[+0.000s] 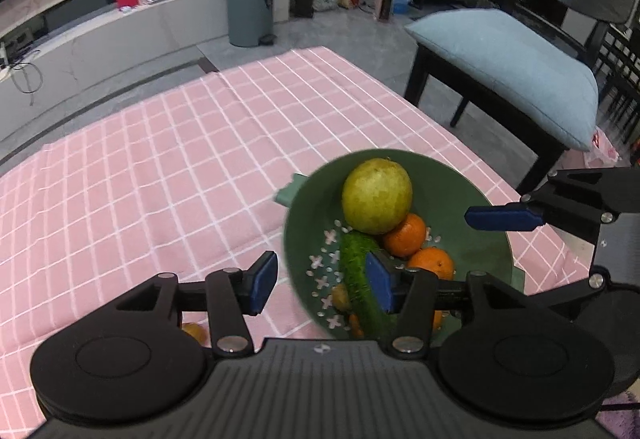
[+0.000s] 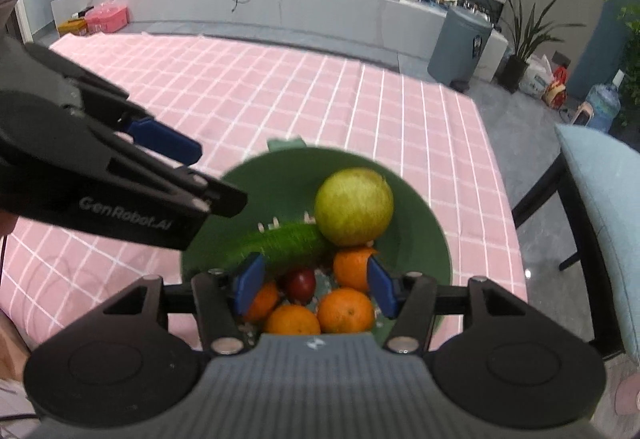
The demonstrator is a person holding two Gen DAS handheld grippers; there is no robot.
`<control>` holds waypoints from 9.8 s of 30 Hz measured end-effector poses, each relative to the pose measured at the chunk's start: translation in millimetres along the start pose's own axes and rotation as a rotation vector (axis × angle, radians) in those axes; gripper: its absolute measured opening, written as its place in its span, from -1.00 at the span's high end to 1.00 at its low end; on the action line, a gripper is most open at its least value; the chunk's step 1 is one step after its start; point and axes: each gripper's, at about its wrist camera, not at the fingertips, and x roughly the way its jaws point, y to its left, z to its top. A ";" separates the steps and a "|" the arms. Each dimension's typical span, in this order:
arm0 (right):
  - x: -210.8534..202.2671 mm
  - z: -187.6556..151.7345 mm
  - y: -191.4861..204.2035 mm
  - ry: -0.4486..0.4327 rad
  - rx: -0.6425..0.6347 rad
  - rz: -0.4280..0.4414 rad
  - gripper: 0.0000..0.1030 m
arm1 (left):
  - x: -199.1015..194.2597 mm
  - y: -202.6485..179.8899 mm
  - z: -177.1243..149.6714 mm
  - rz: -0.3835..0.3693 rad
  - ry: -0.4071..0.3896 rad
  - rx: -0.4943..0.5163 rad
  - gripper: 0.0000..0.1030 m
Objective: Organize fruits
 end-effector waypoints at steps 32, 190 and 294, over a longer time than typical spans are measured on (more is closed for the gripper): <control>50.3 54.6 127.1 0.006 -0.439 0.136 -0.02 | -12.4 137.9 -80.3 0.002 0.018 -0.149 -0.17; -120.6 -87.5 34.4 -0.371 0.408 -0.139 -0.58 | -122.9 -8.1 -96.0 0.352 -0.424 -0.120 -0.64; -77.0 -120.8 79.0 -0.353 0.337 -0.157 -0.65 | -92.7 -8.7 -149.4 0.415 -0.281 -0.154 -0.75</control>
